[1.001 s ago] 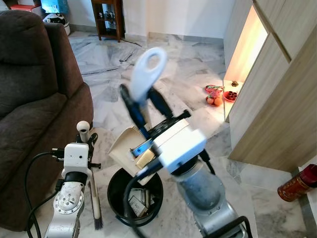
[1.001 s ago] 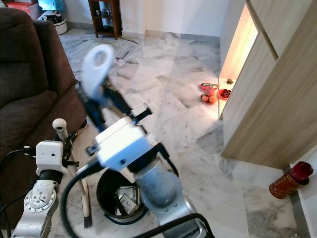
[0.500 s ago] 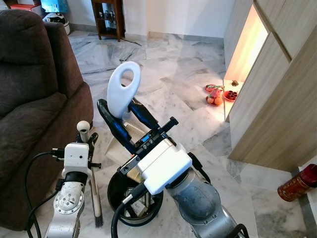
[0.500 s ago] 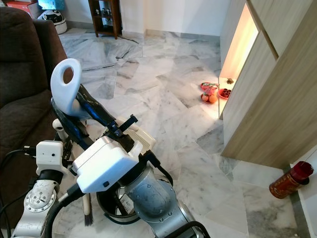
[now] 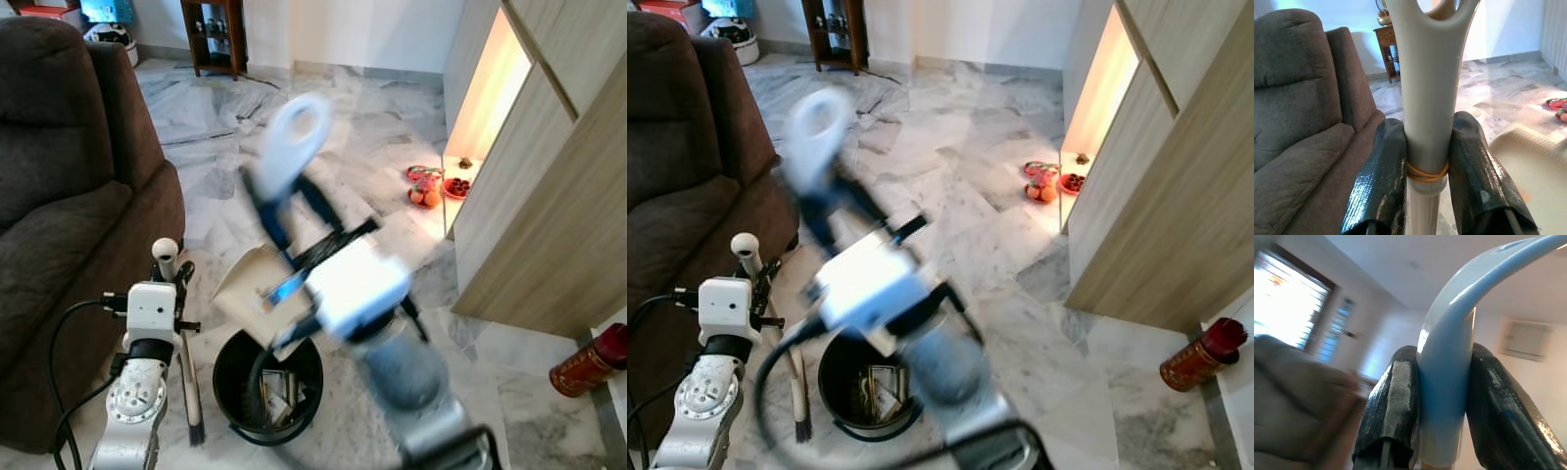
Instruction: Sweep floor
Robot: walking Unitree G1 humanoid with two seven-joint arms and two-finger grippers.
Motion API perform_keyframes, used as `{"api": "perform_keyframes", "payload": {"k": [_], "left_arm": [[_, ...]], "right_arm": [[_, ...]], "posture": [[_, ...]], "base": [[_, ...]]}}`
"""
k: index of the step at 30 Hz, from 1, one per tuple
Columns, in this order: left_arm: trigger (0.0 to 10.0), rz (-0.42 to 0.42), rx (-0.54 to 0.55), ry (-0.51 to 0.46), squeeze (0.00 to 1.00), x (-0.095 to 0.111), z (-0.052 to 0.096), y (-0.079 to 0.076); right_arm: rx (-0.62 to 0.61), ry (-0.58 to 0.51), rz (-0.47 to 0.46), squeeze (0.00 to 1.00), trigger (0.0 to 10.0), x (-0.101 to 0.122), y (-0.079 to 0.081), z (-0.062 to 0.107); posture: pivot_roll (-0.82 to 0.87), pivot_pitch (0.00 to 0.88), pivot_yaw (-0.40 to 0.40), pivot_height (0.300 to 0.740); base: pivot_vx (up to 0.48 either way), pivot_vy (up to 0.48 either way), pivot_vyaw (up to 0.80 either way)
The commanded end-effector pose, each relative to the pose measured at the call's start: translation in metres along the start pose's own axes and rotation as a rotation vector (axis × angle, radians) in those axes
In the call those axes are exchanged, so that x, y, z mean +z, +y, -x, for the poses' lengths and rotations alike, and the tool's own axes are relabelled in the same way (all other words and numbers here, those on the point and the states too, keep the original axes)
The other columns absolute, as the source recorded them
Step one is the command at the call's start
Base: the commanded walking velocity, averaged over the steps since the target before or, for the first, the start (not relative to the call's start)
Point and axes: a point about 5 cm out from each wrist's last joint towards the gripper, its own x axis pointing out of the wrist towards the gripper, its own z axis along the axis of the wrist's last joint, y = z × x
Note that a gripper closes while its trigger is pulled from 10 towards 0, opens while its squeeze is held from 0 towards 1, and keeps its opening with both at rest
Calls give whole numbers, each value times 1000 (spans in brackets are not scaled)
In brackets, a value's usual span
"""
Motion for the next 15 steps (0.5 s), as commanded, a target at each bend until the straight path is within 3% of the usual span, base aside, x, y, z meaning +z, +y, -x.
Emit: {"api": "perform_keyframes", "payload": {"k": [1, 2, 3, 6, 10, 12, 15], "left_arm": [[10000, -33, -16, -53, 0, 9, -4, -1], [10000, -33, -16, -53, 0, 9, -4, -1], [10000, -33, -16, -54, 0, 9, -4, -1], [10000, -32, -14, -55, 0, 9, -4, -1], [10000, -30, -15, -53, 0, 9, -4, -1], [10000, -25, -24, -51, 0, 8, -3, -3], [10000, -22, -33, -50, 0, 8, -3, -4]], "right_arm": [[-111, 5, 88, 0, 10000, -6, -28, -2], [-111, 5, 88, 0, 10000, -6, -28, -2], [-155, 35, 127, 0, 10000, -14, -42, -1], [-226, 83, 176, 0, 10000, -26, -66, 5], [-282, 153, 205, 0, 10000, -40, -81, 15], [-287, 255, 265, 0, 10000, -62, -89, 30], [-315, 313, 262, 0, 10000, -75, -94, 41]], "posture": [[27, 78, -10, 740], [27, 78, -10, 740], [27, 78, -10, 740], [24, 80, -12, 740], [22, 82, -12, 740], [17, 84, -12, 740], [17, 84, -12, 740]], "base": [[0, 0, 0], [0, 0, 0], [0, 0, 0], [0, 0, 0], [0, 0, 0], [0, 0, 0], [0, 0, 0]]}}
